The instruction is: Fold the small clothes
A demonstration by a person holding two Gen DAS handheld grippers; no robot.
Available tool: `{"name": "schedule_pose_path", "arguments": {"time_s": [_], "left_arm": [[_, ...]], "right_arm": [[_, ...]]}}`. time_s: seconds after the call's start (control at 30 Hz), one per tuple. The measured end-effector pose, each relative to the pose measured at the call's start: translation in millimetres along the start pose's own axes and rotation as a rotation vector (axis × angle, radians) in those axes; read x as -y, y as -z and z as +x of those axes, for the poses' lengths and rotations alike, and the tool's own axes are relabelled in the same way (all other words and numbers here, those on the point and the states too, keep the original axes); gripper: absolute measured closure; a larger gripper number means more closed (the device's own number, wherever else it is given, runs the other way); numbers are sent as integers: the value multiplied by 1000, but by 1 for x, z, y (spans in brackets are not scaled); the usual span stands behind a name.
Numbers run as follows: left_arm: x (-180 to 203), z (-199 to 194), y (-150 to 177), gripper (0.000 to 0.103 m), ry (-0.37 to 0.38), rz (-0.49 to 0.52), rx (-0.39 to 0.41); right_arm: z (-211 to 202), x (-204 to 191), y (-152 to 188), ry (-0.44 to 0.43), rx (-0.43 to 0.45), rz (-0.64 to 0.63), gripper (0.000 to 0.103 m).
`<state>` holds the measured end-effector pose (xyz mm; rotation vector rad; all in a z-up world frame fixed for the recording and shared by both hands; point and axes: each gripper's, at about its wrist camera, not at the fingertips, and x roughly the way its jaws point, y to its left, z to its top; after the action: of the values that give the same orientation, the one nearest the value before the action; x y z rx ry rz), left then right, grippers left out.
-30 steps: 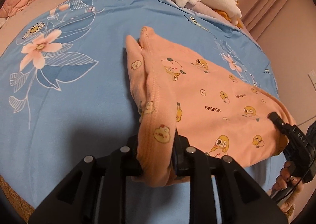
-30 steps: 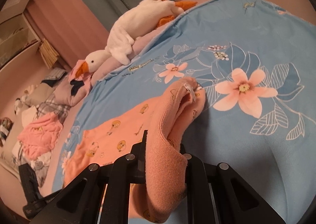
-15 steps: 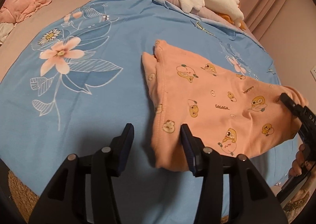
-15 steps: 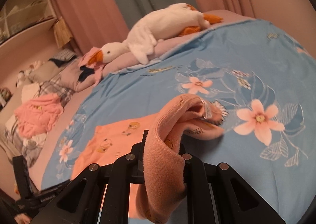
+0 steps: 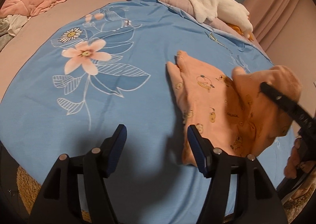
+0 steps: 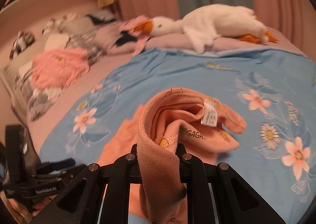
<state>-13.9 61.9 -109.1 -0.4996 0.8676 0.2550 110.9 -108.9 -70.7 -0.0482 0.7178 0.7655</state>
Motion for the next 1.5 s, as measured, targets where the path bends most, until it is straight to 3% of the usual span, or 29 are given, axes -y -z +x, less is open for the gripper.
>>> {"name": "schedule_pose_path", "arguments": {"time_s": [0.43,0.47,0.6,0.63,0.77,0.97,1.13,1.23,1.3,1.37,1.43,1.5], "left_arm": [[-9,2,1,36,2,-18,-14],[-9,2,0,36,5,-18,-14],[-6,-2,-1,36,16,-9,0],[-4,-4,-2,35,23,-5,6],[5,-17,-10,31,126,1,27],[36,-12,-20,26,286,41,-3],[66,14,-20,26,297,85,-75],[74,31,-17,27,295,93,-105],[74,39,-16,31,294,76,-109],[68,47,-15,62,295,39,-114],[61,51,-13,85,289,17,-130],[55,52,-12,89,293,9,-136]], "right_arm": [[58,-30,35,-42,-225,-39,81],[57,-30,36,-43,-219,-40,80],[42,-26,35,-135,-194,23,54],[38,-25,35,-147,-187,31,52],[10,-22,33,-176,-111,67,38],[-23,6,30,-149,-3,162,36],[-21,36,37,-62,11,243,36],[-16,48,44,-53,-1,271,36],[-9,54,46,-67,-18,300,42],[-5,56,46,-82,-31,299,48],[0,56,44,-90,-41,300,49],[8,55,40,-116,-54,295,53]]}}
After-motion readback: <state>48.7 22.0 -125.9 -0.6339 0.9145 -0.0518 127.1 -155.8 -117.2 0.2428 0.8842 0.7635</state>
